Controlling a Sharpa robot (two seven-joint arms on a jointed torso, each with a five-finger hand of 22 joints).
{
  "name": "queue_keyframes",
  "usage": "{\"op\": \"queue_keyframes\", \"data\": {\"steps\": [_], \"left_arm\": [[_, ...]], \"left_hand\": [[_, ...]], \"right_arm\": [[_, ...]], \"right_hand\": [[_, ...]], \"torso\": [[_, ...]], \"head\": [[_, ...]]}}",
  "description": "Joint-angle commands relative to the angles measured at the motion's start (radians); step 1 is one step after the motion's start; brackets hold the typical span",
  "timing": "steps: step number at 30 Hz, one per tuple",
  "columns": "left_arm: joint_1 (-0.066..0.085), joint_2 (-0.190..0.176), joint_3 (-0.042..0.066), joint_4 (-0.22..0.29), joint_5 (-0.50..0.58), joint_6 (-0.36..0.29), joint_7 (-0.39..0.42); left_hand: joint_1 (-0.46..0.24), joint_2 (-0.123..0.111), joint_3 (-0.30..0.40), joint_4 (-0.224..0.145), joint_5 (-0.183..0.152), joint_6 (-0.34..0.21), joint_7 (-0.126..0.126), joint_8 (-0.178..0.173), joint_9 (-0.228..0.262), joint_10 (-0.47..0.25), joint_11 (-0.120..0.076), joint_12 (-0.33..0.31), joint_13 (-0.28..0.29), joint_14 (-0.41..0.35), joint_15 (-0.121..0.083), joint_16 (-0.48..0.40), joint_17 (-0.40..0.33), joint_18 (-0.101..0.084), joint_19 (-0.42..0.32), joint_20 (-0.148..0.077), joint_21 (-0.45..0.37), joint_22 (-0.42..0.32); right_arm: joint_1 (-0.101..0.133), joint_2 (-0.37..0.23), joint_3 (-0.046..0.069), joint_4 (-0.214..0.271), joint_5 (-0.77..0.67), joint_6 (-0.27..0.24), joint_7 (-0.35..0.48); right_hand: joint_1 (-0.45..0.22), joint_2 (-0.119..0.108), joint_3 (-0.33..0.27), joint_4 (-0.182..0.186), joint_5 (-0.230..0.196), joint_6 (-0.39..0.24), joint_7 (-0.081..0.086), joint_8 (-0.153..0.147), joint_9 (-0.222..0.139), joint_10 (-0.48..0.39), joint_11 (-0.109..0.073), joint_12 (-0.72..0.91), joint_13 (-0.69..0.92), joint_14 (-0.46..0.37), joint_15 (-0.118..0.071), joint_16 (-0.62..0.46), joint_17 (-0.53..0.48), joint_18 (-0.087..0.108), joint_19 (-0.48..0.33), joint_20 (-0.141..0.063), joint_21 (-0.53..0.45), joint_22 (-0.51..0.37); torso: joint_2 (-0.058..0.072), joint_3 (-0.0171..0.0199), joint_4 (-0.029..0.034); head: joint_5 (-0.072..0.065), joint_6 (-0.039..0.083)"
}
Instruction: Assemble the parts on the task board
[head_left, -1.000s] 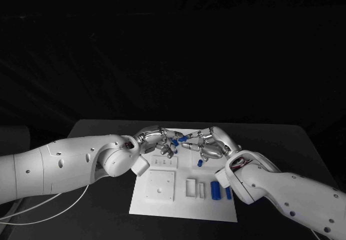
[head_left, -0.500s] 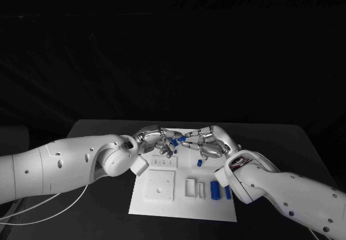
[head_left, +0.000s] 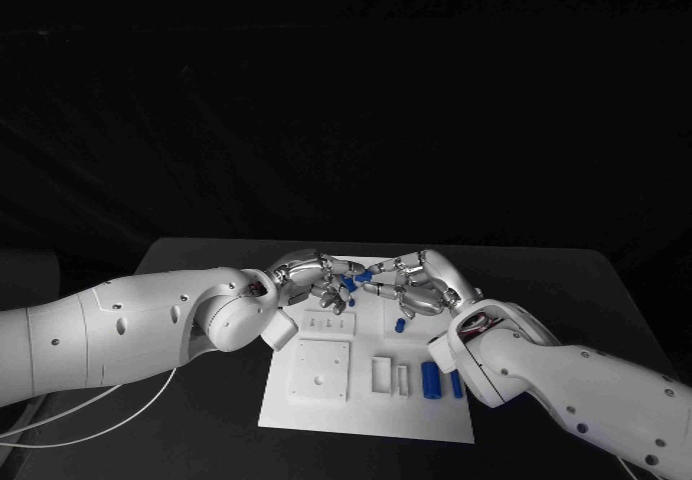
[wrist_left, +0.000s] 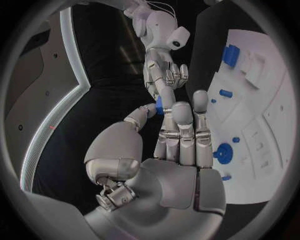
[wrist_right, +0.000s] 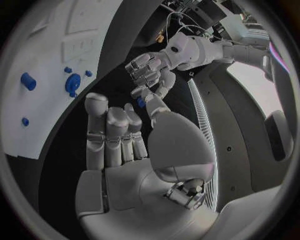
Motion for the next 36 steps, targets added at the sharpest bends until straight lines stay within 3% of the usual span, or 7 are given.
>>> {"op": "queue_keyframes", "data": {"steps": [1,21,36], "left_arm": [[0.0,0.003,0.0,0.002,-0.008,0.01,0.01],[0.0,0.004,0.0,0.004,-0.022,0.014,0.009],[0.0,0.004,0.0,0.005,-0.023,0.017,0.01]], "left_hand": [[0.027,0.019,0.071,-0.073,0.003,0.048,-0.046,0.003,0.0,0.02,-0.001,-0.004,-0.002,-0.003,0.002,0.0,-0.001,-0.001,-0.006,0.001,0.003,-0.001],[0.028,0.019,0.071,-0.073,0.003,0.047,-0.045,0.003,-0.001,0.02,-0.001,-0.004,-0.001,-0.004,0.002,0.0,-0.002,0.0,-0.009,0.001,0.009,-0.005],[0.029,0.02,0.071,-0.073,0.002,0.047,-0.045,0.002,-0.003,0.019,-0.001,-0.004,-0.001,-0.004,0.002,0.0,-0.002,0.0,-0.011,0.002,0.013,-0.009]], "right_arm": [[0.0,0.003,0.001,0.005,-0.014,-0.006,0.021],[0.0,0.006,0.001,0.005,-0.007,0.009,0.022],[0.0,0.012,0.001,-0.009,-0.017,0.037,0.002]], "right_hand": [[-0.014,-0.002,0.004,0.001,0.0,0.005,-0.001,0.002,-0.001,0.006,0.0,0.004,0.001,0.002,-0.006,0.004,0.001,-0.004,0.047,-0.003,0.002,-0.002],[-0.019,0.008,0.006,0.005,0.004,0.011,-0.003,0.002,0.0,0.008,-0.001,0.006,0.003,0.003,-0.007,0.006,0.003,-0.005,0.047,-0.004,0.006,-0.001],[-0.031,0.017,0.102,-0.021,-0.041,0.049,-0.016,0.003,0.0,0.008,-0.01,0.007,0.008,0.003,-0.012,0.006,0.004,-0.014,0.046,-0.01,0.008,0.0]], "torso": [[0.0,0.0009,-0.0008],[0.0,-0.0003,-0.0001],[0.0,0.0006,-0.001]], "head": [[0.001,0.0],[0.0,-0.002],[0.001,-0.004]]}}
